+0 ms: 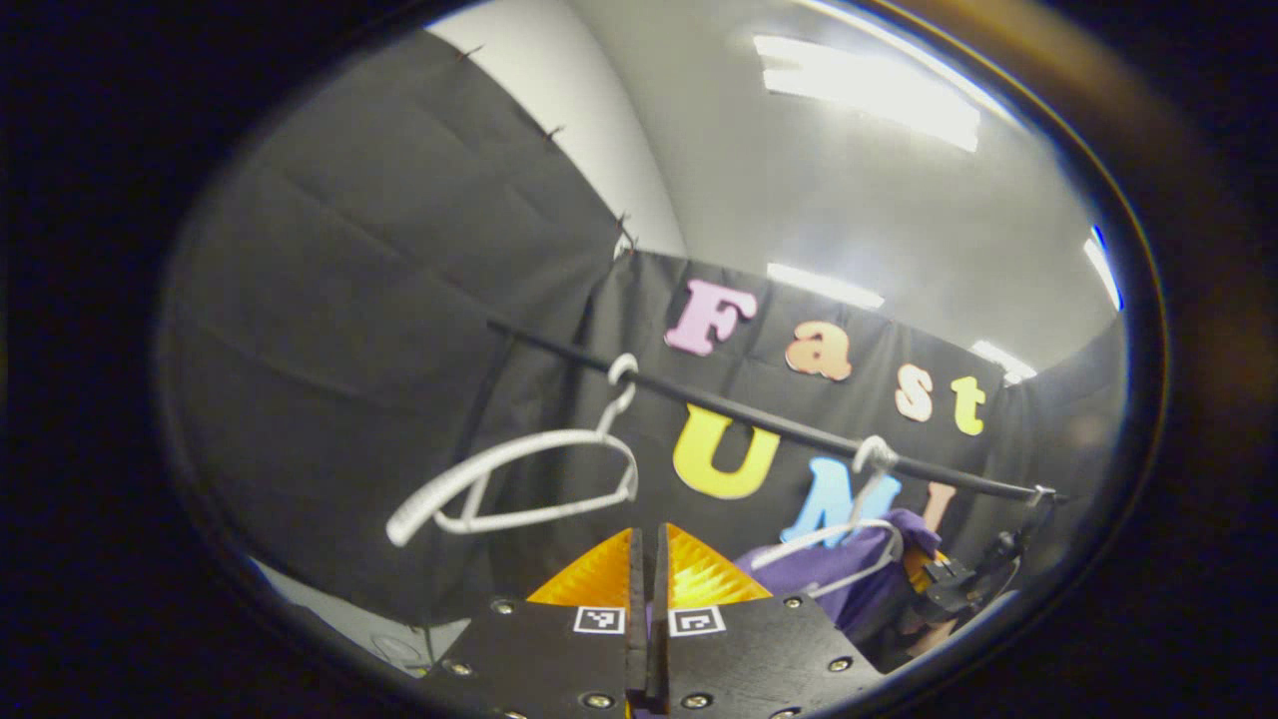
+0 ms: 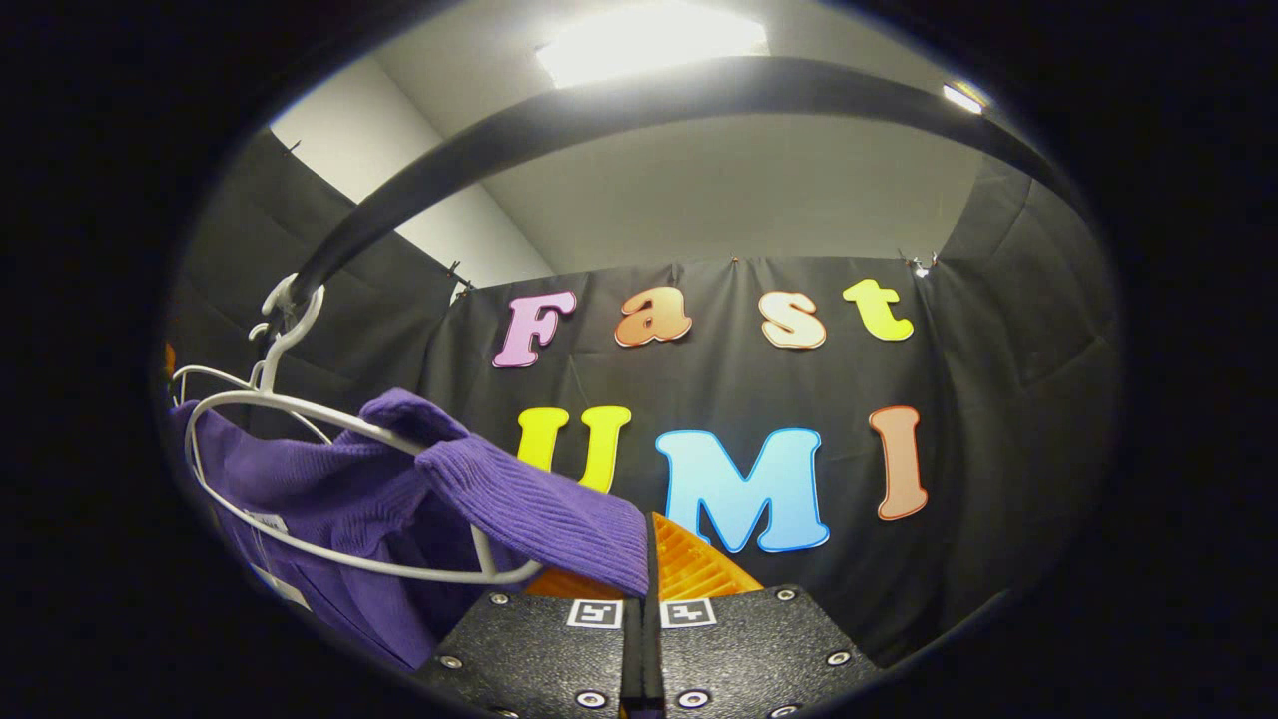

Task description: Grasp the clothes on the hanger with both hands and then place them into the laundry hamper below.

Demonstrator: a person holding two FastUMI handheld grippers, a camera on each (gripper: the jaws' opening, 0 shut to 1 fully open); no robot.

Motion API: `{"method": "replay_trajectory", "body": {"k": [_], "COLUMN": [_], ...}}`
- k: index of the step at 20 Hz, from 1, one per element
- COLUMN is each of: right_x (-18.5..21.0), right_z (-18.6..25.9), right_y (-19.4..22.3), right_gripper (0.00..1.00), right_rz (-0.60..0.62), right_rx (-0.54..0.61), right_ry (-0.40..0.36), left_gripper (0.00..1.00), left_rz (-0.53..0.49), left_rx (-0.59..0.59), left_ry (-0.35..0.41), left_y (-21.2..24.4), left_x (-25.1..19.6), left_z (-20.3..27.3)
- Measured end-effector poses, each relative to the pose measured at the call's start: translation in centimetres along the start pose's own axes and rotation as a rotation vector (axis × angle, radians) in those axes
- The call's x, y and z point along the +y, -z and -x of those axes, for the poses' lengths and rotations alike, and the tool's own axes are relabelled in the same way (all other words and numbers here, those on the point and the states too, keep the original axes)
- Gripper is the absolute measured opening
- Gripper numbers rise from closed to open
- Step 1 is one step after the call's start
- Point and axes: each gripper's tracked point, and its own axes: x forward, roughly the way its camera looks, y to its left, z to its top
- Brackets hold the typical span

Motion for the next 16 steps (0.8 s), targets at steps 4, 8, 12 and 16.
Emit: {"method": "replay_trajectory", "body": {"k": [4,8,12,16], "right_x": [0.5,0.6,0.3,0.3], "right_z": [0.6,0.5,0.9,1.0], "right_y": [1.7,1.7,1.5,1.9], "right_gripper": [0.0,0.0,0.0,0.0], "right_rz": [0.027,0.041,0.059,0.085], "right_rx": [0.042,0.039,0.036,0.034], "right_ry": [-0.028,-0.053,-0.059,-0.066], "left_gripper": [0.34,0.63,0.5,0.09], "left_rz": [-0.056,-0.14,-0.205,-0.205], "left_rx": [0.112,0.153,0.172,0.122], "left_ry": [-0.017,-0.035,-0.035,-0.051], "left_y": [9.2,11.5,11.5,9.8], "left_x": [0.1,1.1,2.7,3.6], "left_z": [-0.2,-3.3,-4.1,-3.7]}}
